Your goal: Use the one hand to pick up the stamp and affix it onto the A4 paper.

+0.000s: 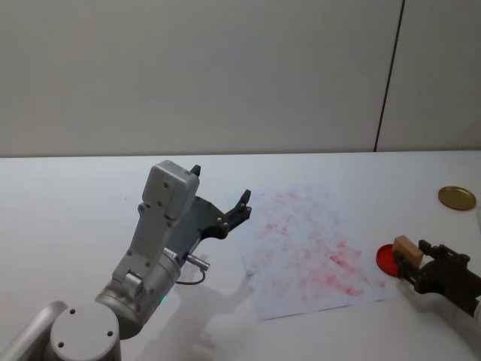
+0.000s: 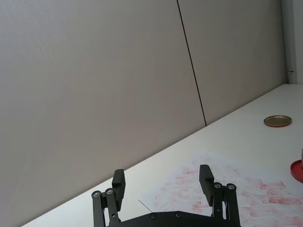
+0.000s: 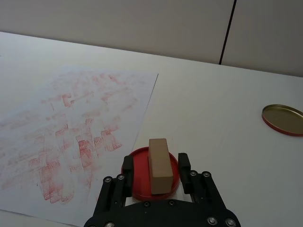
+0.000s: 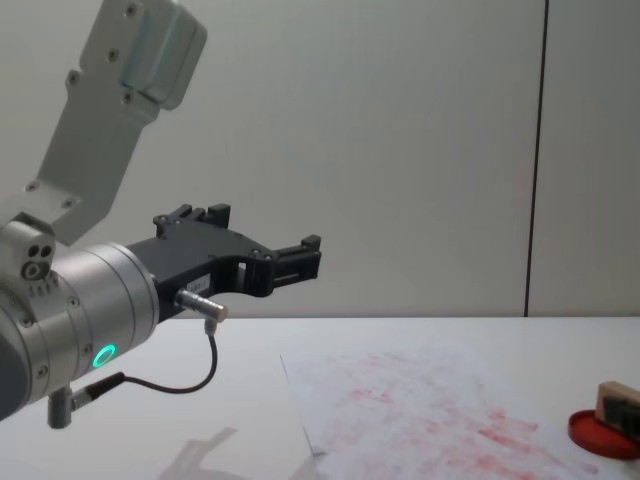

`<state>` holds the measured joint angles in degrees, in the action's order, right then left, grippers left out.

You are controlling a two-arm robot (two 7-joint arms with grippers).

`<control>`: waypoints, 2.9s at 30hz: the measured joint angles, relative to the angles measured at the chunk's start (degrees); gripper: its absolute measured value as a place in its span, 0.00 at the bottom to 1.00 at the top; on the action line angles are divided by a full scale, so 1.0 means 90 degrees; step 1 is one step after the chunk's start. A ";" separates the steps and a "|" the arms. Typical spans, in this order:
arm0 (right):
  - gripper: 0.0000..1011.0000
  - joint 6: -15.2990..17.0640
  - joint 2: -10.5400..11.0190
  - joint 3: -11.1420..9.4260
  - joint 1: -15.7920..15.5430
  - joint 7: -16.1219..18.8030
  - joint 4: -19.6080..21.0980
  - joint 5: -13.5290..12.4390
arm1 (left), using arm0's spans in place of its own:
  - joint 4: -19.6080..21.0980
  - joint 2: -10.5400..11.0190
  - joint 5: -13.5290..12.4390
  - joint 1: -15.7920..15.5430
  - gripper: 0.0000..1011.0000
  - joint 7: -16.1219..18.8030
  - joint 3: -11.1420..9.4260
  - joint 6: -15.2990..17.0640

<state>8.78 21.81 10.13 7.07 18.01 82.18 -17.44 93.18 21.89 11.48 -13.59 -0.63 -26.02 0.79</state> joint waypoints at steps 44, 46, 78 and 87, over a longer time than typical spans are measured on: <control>0.22 -0.0360 -0.0427 0.0471 0.0173 0.0675 0.0382 0.0249 | 0.0000 0.0000 0.0000 0.0000 0.98 0.0000 0.0000 0.0000; 0.22 -0.0321 -0.0485 0.0532 0.0202 0.0724 0.0380 0.0269 | 0.0000 0.0000 0.0000 0.0000 0.98 0.0000 0.0000 0.0000; 0.22 0.0079 -0.0768 0.0951 0.0311 0.1113 0.0022 0.0630 | 0.0000 0.0000 0.0000 0.0000 0.98 0.0000 0.0000 0.0000; 0.22 0.0141 -0.0772 0.0981 0.0352 0.1168 -0.0072 0.0724 | 0.0000 0.0000 0.0000 0.0000 0.98 0.0000 0.0000 0.0000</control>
<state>10.05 14.86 18.95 10.24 28.52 81.53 -10.92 93.18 21.89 11.48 -13.59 -0.63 -26.03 0.79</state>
